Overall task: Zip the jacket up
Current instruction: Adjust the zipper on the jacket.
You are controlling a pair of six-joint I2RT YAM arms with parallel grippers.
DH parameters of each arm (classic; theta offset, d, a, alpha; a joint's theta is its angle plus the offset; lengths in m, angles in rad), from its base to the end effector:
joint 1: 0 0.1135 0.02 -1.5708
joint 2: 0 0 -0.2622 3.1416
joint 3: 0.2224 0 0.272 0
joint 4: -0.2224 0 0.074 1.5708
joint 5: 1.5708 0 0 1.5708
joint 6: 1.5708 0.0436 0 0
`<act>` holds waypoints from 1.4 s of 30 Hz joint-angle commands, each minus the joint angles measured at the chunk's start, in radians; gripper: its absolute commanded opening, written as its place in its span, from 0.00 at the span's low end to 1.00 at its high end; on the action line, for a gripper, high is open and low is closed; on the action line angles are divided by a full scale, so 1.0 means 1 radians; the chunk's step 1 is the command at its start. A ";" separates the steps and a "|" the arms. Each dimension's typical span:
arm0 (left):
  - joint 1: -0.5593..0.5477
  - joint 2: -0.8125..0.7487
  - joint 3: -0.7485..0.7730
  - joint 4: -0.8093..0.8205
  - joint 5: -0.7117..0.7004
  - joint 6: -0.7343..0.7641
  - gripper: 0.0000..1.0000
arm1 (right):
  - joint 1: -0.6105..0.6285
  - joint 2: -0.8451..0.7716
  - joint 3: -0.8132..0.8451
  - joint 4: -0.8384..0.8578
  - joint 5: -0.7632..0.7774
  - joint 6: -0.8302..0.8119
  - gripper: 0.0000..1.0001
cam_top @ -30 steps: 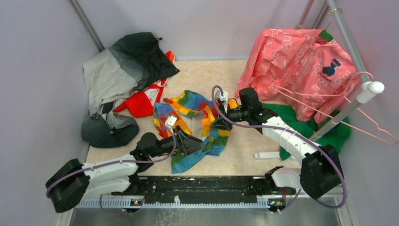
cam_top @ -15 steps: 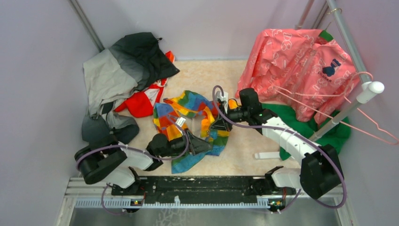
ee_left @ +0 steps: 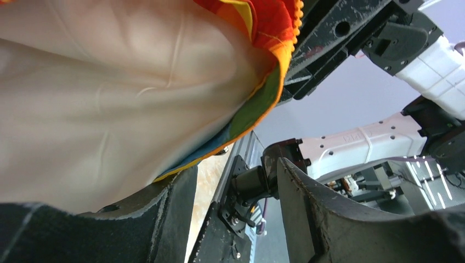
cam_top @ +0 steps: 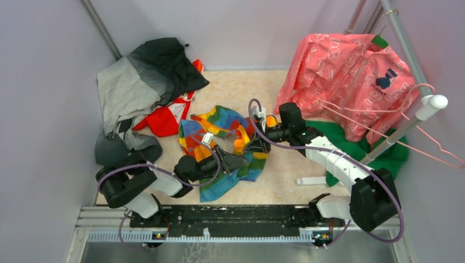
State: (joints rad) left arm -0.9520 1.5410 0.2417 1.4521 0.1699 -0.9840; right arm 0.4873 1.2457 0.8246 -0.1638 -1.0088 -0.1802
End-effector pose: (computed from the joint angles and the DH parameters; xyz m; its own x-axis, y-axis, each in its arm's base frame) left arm 0.1429 -0.2134 0.1539 -0.7004 -0.4314 -0.5687 0.5717 0.1379 -0.8088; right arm 0.2336 0.1656 0.2546 -0.3235 -0.2795 -0.9040 -0.9462 0.0919 0.3102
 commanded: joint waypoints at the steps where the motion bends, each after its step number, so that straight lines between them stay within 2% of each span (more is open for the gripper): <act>1: -0.002 -0.005 -0.009 0.068 -0.073 -0.021 0.61 | -0.009 -0.040 -0.001 0.047 -0.043 0.005 0.00; 6: -0.002 -0.043 -0.013 -0.017 -0.091 -0.017 0.65 | -0.010 -0.045 -0.004 0.052 -0.050 0.012 0.00; 14: -0.002 -0.068 0.007 -0.091 -0.117 0.003 0.64 | -0.010 -0.048 -0.006 0.059 -0.065 0.018 0.00; 20: -0.002 -0.081 -0.005 -0.066 -0.129 0.029 0.63 | -0.010 -0.046 -0.008 0.061 -0.072 0.018 0.00; 26: -0.001 -0.072 0.015 -0.007 -0.080 0.062 0.59 | -0.010 -0.046 -0.008 0.058 -0.066 0.015 0.00; 32: 0.001 -0.055 0.009 0.053 -0.055 0.064 0.47 | -0.010 -0.042 -0.008 0.051 -0.053 0.007 0.00; 37: 0.004 -0.055 -0.009 0.057 -0.065 0.064 0.39 | -0.010 -0.040 -0.008 0.049 -0.051 0.004 0.00; 42: 0.009 -0.070 -0.002 -0.028 -0.077 0.070 0.37 | -0.011 -0.040 -0.007 0.048 -0.048 0.002 0.00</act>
State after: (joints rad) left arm -0.9508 1.4811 0.2379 1.4277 0.0978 -0.9375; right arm 0.4812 1.2316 0.8173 -0.1497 -1.0370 -0.1711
